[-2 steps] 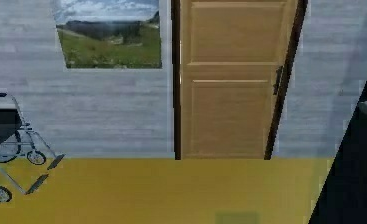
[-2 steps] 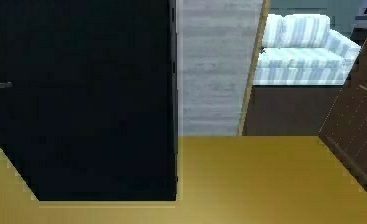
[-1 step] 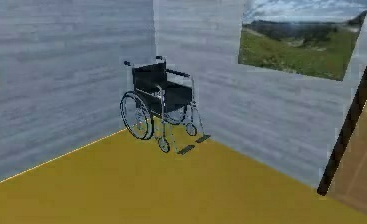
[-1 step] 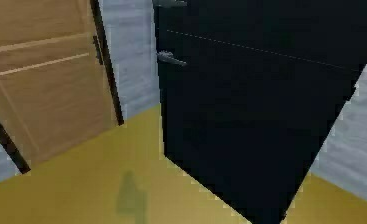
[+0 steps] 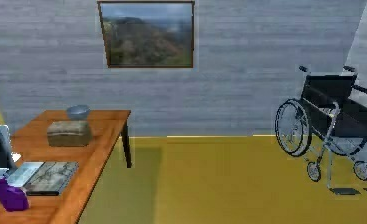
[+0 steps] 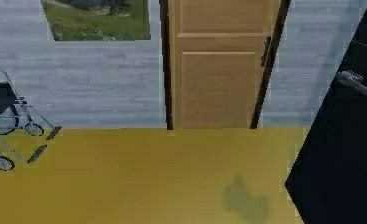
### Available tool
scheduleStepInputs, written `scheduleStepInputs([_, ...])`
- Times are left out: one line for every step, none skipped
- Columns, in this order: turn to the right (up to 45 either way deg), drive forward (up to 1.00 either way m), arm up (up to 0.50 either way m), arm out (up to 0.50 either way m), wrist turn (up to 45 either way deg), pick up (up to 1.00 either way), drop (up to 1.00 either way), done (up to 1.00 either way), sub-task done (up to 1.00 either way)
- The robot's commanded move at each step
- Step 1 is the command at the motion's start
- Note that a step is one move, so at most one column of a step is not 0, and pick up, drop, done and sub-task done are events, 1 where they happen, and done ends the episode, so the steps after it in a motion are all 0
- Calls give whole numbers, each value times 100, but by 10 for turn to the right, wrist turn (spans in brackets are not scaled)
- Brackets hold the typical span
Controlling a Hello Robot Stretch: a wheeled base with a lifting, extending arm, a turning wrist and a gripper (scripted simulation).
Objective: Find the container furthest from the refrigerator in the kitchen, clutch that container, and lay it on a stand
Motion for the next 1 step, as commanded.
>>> scheduleStepInputs([0, 100, 0, 0, 0, 0, 0, 0, 0])
